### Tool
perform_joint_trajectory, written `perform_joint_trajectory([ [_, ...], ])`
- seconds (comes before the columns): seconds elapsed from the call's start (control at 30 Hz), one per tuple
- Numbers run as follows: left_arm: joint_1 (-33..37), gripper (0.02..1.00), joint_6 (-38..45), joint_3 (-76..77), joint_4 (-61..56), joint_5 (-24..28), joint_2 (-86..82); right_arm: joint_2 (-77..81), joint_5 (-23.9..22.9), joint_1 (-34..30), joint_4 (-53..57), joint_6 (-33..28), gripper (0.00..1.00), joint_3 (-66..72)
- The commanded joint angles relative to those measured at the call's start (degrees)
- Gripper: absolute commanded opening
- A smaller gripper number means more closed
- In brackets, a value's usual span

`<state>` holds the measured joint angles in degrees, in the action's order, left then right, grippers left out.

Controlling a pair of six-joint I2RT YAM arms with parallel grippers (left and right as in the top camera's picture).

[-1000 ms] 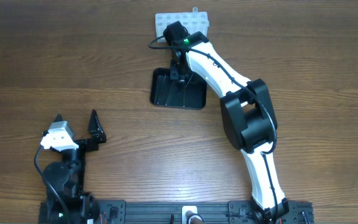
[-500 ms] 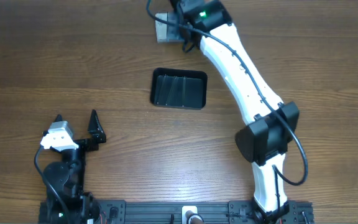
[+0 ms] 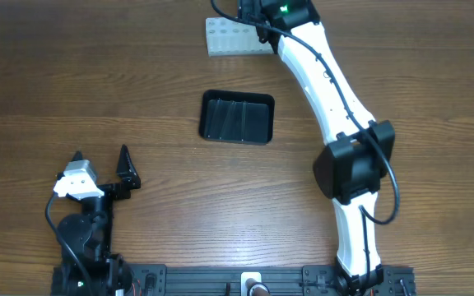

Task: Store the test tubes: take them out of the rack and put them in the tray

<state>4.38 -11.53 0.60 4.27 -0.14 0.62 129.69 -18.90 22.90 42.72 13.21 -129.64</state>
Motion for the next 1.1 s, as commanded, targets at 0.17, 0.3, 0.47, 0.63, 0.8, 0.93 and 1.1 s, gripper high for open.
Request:
perform_joint_trajectory([
  [0.17, 0.3, 0.996, 0.9, -0.3, 0.1, 0.8, -0.5, 7.0, -1.1, 0.1, -6.7, -5.6, 0.766, -0.3],
  [0.3, 0.3, 0.998, 0.9, -0.3, 0.1, 0.8, -0.5, 9.2, -1.4, 0.1, -10.1, -6.7, 0.748, -0.3],
  [0.47, 0.3, 0.996, 0.9, -0.3, 0.1, 0.8, -0.5, 11.1, -1.8, 0.1, -12.6, -6.6, 0.726, -0.3],
  [0.63, 0.3, 0.996, 0.9, -0.3, 0.1, 0.8, -0.5, 12.7, -1.8, 0.1, -14.0, -6.6, 0.706, -0.3],
  [0.8, 0.3, 0.998, 0.9, -0.3, 0.1, 0.8, -0.5, 13.7, -1.8, 0.0, -14.5, -6.6, 0.691, -0.3],
  [0.93, 0.3, 0.998, 0.9, -0.3, 0.1, 0.8, -0.5, 13.9, -1.8, -0.2, -14.7, -6.4, 0.649, -0.3],
  [1.1, 0.3, 0.998, 0.9, -0.3, 0.1, 0.8, -0.5, 13.9, -1.8, -0.7, -14.6, -4.4, 0.59, -0.2],
])
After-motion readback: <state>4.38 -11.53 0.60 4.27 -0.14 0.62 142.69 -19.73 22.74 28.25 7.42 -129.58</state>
